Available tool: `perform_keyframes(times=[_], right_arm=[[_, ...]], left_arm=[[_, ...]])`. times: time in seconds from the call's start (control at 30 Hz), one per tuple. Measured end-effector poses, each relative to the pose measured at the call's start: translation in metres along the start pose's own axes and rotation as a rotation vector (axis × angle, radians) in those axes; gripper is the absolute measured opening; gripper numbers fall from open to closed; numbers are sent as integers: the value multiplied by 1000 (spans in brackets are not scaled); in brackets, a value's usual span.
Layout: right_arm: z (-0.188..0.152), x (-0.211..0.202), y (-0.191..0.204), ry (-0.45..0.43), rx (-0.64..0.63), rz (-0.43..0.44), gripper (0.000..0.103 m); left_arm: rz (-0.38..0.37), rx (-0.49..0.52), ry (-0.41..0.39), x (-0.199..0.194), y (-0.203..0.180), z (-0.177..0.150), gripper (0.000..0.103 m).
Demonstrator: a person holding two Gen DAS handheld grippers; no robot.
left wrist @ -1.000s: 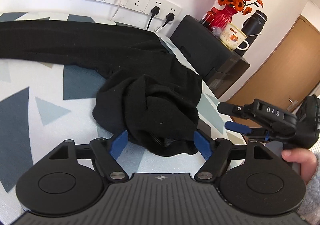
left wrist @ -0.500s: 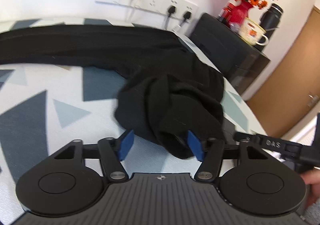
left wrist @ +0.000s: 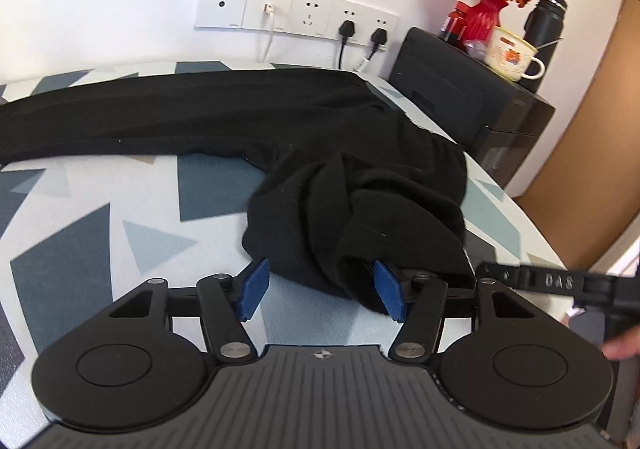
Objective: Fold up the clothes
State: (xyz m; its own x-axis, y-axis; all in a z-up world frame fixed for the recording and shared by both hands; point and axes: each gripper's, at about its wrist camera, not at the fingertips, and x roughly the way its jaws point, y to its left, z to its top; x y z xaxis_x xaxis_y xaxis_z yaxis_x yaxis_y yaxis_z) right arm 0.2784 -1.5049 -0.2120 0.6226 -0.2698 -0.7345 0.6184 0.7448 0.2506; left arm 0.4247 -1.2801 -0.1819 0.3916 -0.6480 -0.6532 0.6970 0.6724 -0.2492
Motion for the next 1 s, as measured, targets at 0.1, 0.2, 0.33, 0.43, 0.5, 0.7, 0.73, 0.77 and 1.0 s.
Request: perform_keyframes(times=[0.1, 0.2, 0.33, 0.43, 0.5, 0.7, 0.73, 0.77, 1.0], right_arm=[[-3, 3, 7, -9, -58, -16, 102], [-7, 6, 14, -8, -131, -45, 102], [-11, 8, 18, -10, -176, -66, 102], [-11, 9, 21, -11, -186, -78, 102], [-11, 10, 21, -13, -186, -82, 102], [-9, 12, 22, -12, -180, -91, 102], [-9, 13, 23, -10, -178, -93, 102], [-8, 13, 23, -8, -175, -95, 102], [-5, 15, 22, 7, -169, -94, 102]], left_arm=[[30, 34, -9, 3, -6, 3, 60], [50, 90, -20, 4, -15, 4, 57], [65, 149, -24, 2, -20, 5, 10], [110, 181, -70, -9, -20, 4, 5], [163, 206, -124, -21, -19, 5, 4], [242, 176, -235, -59, 1, 11, 4], [248, 151, -243, -66, 5, 11, 4], [253, 126, -253, -73, 10, 12, 4], [396, -37, -428, -144, 47, 13, 4]])
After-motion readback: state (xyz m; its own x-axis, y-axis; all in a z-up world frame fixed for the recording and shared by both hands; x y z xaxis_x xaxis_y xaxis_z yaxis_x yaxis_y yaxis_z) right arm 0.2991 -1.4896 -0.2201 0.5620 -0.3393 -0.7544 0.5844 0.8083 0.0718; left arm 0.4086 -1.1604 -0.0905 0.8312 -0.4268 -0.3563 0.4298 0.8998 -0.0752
